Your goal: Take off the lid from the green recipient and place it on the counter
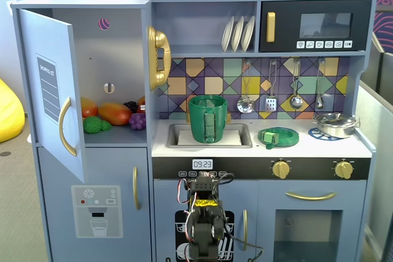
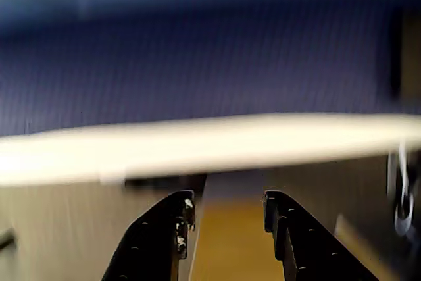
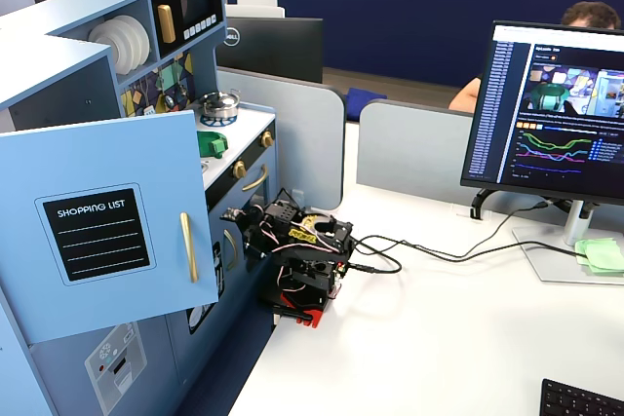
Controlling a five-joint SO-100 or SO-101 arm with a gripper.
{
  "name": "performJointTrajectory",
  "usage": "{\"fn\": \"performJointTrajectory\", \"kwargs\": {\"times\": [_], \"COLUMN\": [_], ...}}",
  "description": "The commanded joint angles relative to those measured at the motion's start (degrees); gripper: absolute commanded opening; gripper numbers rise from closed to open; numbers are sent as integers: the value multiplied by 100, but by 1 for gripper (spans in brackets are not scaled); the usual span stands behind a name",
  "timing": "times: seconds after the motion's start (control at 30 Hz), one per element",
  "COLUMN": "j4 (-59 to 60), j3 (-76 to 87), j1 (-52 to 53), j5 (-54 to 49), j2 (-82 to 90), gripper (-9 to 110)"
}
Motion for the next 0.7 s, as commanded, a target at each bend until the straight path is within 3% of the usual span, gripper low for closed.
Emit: {"fn": "performJointTrajectory", "kwargs": {"times": [0.0,0.3,0.67], "j4": [747,1529,1529], "j3": [79,369,378], "j1": [-70,-53,-9], "j5": [123,114,369], "j2": [299,650,659], "gripper": [1,5,9]}}
